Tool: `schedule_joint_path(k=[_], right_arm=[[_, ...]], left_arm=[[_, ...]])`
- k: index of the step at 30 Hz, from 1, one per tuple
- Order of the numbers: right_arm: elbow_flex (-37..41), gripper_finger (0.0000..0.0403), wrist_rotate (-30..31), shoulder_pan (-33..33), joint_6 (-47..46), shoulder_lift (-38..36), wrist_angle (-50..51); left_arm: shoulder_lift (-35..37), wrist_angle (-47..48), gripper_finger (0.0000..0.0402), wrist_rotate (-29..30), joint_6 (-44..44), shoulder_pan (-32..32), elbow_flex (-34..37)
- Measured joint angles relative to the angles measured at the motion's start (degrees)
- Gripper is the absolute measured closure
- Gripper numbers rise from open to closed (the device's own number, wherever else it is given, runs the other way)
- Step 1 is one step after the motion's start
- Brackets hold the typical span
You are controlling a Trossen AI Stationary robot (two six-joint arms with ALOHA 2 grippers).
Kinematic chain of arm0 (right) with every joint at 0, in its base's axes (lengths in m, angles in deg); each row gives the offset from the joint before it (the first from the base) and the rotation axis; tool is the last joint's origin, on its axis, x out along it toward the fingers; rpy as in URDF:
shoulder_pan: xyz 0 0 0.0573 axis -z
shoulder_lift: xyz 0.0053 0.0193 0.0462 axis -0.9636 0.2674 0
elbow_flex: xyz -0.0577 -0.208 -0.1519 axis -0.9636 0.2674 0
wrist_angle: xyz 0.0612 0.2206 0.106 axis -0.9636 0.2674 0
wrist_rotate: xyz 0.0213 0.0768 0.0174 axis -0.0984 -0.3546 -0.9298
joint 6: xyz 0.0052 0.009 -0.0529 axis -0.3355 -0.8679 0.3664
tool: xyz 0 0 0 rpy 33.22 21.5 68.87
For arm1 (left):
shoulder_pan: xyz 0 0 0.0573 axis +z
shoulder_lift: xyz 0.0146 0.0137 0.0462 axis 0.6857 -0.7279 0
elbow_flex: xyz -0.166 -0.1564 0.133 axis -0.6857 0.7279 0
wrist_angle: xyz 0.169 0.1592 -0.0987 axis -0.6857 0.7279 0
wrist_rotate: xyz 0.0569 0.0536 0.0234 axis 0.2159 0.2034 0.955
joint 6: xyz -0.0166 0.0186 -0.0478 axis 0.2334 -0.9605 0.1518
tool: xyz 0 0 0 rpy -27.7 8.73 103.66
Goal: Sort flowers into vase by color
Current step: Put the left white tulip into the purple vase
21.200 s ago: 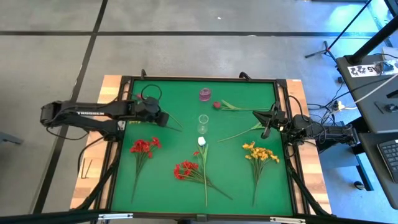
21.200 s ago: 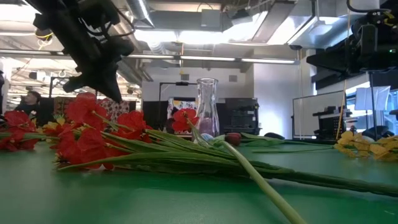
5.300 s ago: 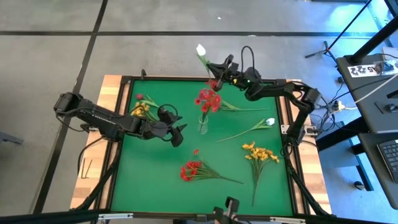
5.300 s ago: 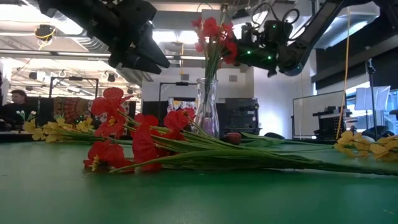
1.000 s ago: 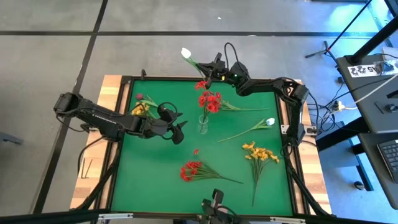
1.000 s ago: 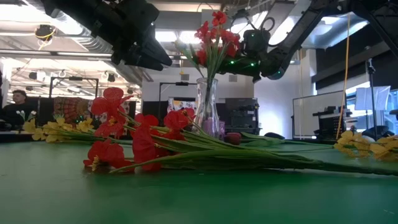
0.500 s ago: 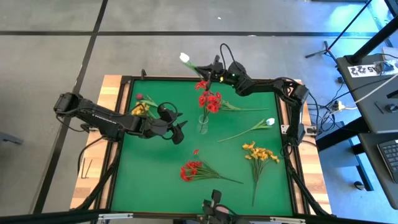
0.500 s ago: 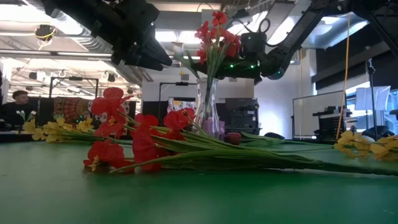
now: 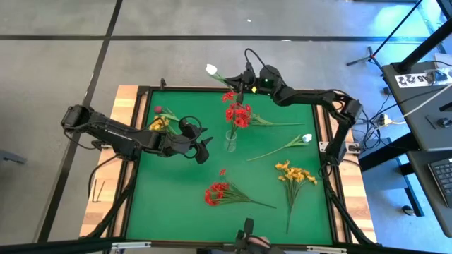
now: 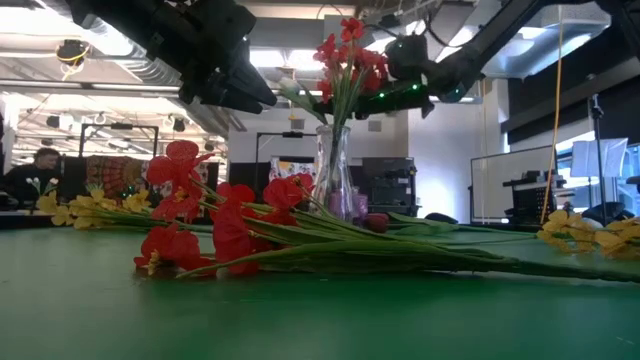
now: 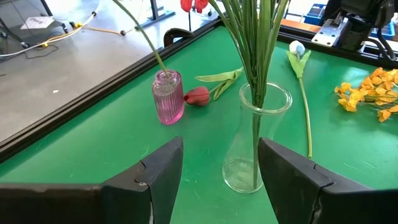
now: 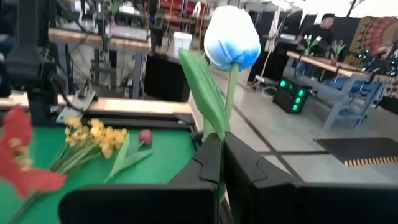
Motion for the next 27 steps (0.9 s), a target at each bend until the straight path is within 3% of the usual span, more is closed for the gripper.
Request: schedule_joint_path(k=[7,17,27], right_arm=[[0.0,0.0395,0.1,0.0,4.0,-3.4,10.2],[0.0,0.0393,0.1,0.0,4.5,-6.1,14.6],[0.0,0.0337,0.7,0.0,6.1,-6.4,19.6]], left_arm=[[0.0,0.0,0.0198,0.0,0.0,0.0,0.0],[0.0,0.0,0.0198,0.0,0.0,0.0,0.0],[0.0,0.0,0.0198,0.0,0.0,0.0,0.0]])
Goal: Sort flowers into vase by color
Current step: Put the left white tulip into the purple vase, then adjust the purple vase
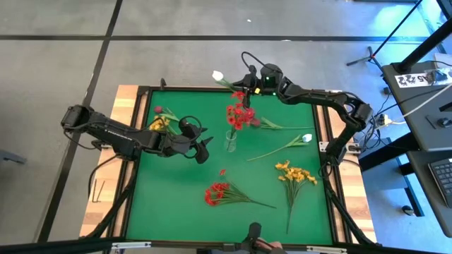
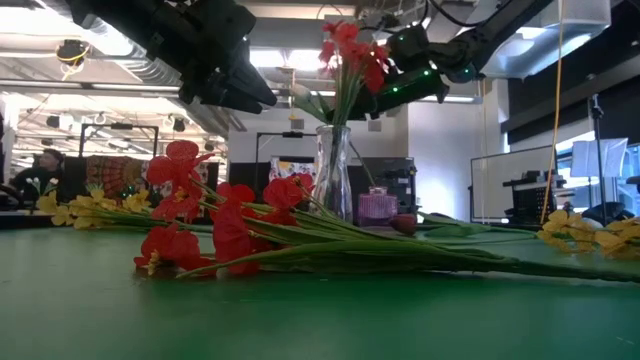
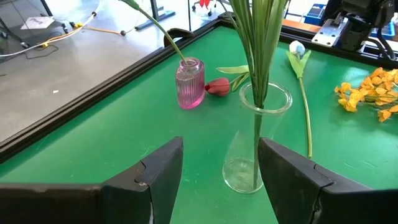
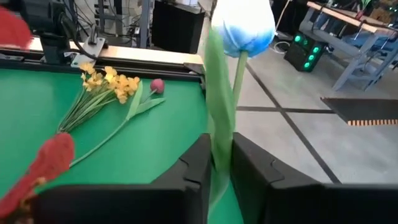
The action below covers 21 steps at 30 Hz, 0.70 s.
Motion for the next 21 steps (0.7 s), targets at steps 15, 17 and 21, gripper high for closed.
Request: schedule_joint_path(k=[15,17,21], right_arm=[[0.0,0.0258,8.8,0.0,4.2,-5.9,8.0],[0.0,0.0244,9.6,0.0,4.2,-7.4,9.3],[0.0,0.0219,10.2,0.0,6.0,-10.1,13.4]], left_arm=[[0.0,0.4,0.0198,0.0,-0.1,0.0,0.0],[0.0,0.4,0.0198,0.0,-0.1,0.0,0.0],[0.0,0.4,0.0198,0.0,-0.1,0.0,0.0]])
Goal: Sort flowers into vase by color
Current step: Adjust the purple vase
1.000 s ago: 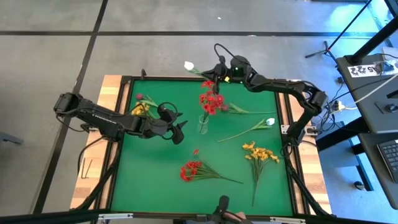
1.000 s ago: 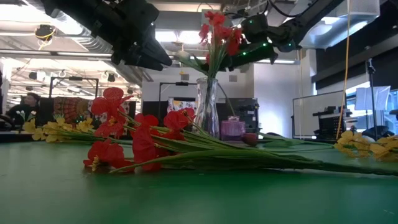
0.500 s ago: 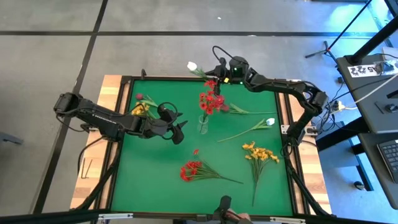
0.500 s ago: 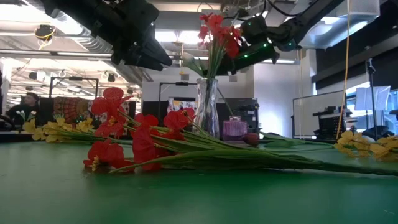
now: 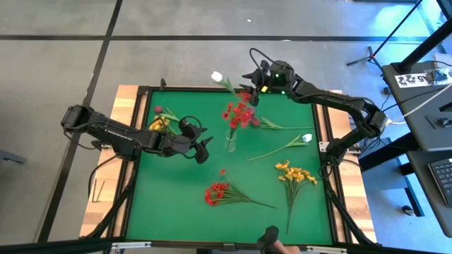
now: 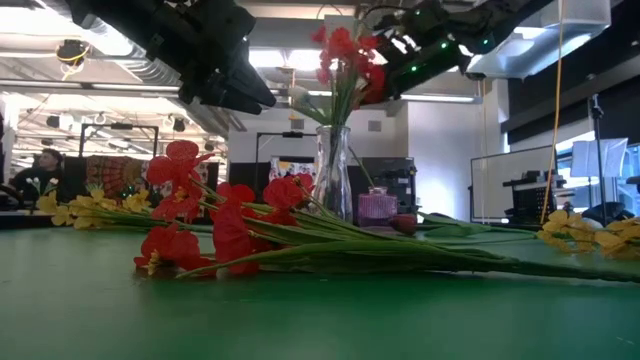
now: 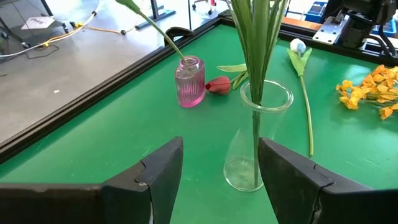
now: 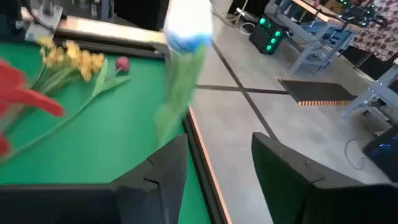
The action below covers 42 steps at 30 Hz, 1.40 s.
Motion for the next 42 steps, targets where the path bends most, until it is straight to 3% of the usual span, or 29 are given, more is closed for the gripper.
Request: schedule_joint_path(k=[13,19,21,25,27,31,36,42], right_arm=[[0.0,0.021,11.9,0.5,4.2,-8.3,12.4],[0.0,0.021,25.4,3.5,1.1,-11.1,20.4],[0.0,0.021,23.4,5.6,-2.2,-12.2,23.7],[1.9,0.0219,10.2,9.5,-7.2,-13.6,27.5],[5.2,0.0236,6.4,9.9,-7.9,-13.8,26.1],[12.7,0.0295,5.3,9.7,-8.6,-13.7,20.3],[20.9,0.0388,-0.1,9.7,-12.1,-13.7,10.8],[28.1,0.0389,-2.6,5.5,-14.7,-13.4,2.4]], left_arm=[[0.0,0.0,0.0198,0.0,0.0,0.0,0.0],[0.0,0.2,0.0198,0.0,0.1,-0.1,0.0],[0.0,0.3,0.0198,0.0,0.2,-0.1,0.0],[0.0,0.5,0.0198,0.0,0.1,-0.1,0.0],[0.0,0.5,0.0198,0.0,0.0,-0.1,0.0],[0.0,0.5,0.0198,0.0,-0.3,-0.1,0.0],[0.0,0.5,0.0198,0.0,-0.3,-0.1,0.0],[0.0,0.5,0.0198,0.0,-0.3,-0.1,0.0]])
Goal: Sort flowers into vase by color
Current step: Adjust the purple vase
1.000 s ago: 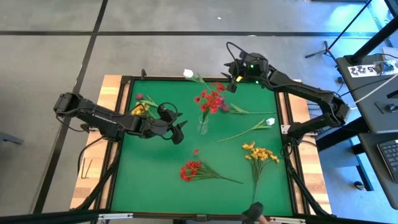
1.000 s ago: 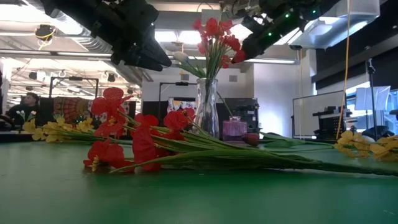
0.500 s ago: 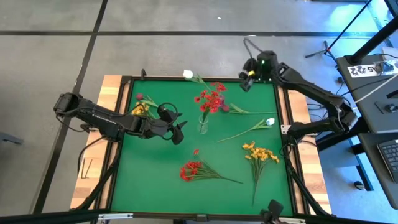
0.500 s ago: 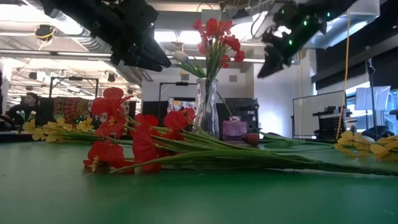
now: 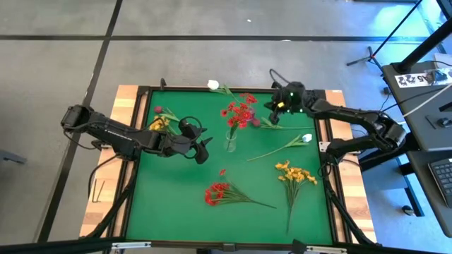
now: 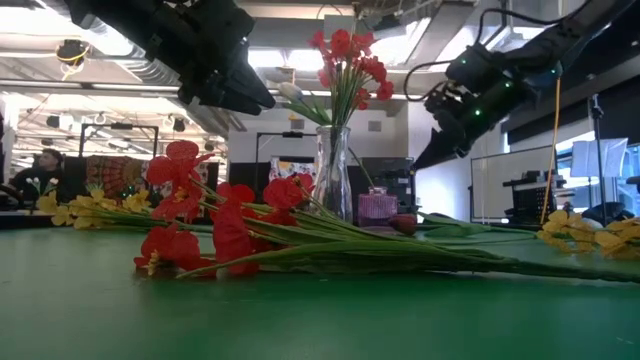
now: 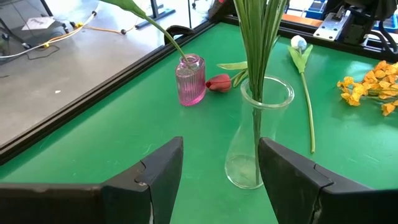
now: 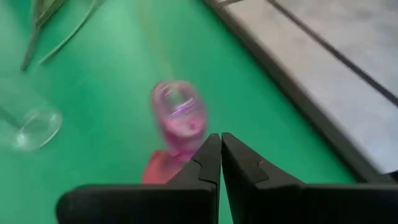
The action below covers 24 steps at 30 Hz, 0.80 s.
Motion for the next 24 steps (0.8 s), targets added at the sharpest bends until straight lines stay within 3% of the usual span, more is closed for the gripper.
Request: schedule_joint_path(k=[12,19,24], right_arm=[[2.2,0.04,13.3,-9.5,-2.3,3.1,-6.5],[2.2,0.0401,15.6,-9.3,-4.1,9.5,-6.7],[2.2,0.0402,11.4,-9.3,-4.2,14.0,-11.8]], left_arm=[[0.0,-0.1,0.0198,0.1,0.0,0.4,0.0],[0.0,-0.1,0.0198,0.0,0.0,0.4,0.0],[0.0,-0.1,0.0198,0.0,0.0,0.3,0.0]])
